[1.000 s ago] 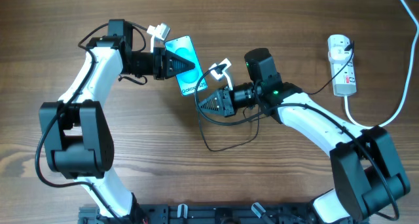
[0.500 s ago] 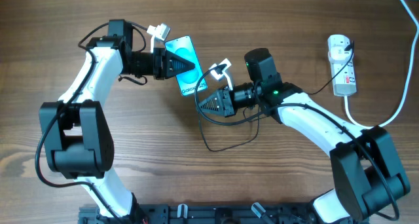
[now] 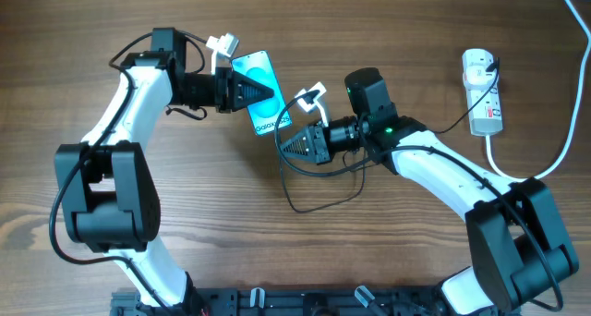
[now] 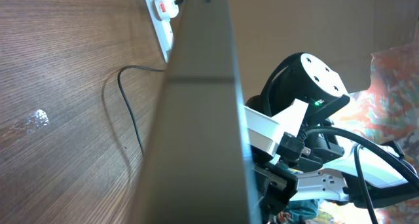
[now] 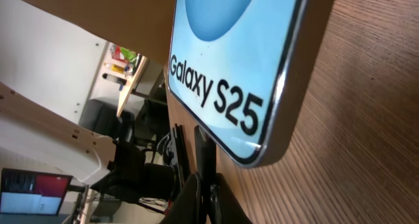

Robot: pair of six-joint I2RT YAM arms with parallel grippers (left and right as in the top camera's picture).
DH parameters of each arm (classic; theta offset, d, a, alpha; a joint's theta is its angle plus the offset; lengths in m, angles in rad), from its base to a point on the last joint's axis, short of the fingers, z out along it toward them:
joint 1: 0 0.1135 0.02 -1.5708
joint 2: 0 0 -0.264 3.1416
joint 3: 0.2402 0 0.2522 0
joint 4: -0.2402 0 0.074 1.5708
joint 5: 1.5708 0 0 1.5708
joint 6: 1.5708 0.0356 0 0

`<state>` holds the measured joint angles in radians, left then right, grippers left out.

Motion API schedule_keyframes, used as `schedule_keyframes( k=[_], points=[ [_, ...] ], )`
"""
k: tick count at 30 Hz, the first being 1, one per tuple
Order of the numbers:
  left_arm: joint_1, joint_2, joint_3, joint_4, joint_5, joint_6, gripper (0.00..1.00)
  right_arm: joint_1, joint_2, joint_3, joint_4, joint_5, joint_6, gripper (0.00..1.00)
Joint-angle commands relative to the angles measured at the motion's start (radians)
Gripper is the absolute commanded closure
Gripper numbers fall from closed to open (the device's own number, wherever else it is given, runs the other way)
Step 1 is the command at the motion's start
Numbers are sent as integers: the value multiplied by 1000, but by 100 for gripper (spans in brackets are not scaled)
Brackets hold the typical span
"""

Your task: Plug charger to phone and switch on socket

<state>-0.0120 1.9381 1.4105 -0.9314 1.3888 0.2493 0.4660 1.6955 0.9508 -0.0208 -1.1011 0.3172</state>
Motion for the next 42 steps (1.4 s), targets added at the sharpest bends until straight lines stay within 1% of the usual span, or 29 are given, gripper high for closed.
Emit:
schedule_keyframes(
  k=[1, 8, 20, 31, 42],
  points=[
    [4, -25, -3, -6, 51, -3, 96, -5, -12, 4, 6, 32, 10, 96],
    [4, -25, -3, -9, 55, -3, 96, -5, -12, 4, 43, 24, 56, 96],
    [-23, -25, -3, -1, 58, -2, 96, -5, -12, 4, 43, 2, 59, 96],
    [-23, -25, -3, -1, 58, -2, 96, -5, -12, 4, 42, -24, 52, 96],
    [-23, -25, -3, -1, 58, -2, 96, -5, -12, 4, 42, -24, 76, 96]
  ],
)
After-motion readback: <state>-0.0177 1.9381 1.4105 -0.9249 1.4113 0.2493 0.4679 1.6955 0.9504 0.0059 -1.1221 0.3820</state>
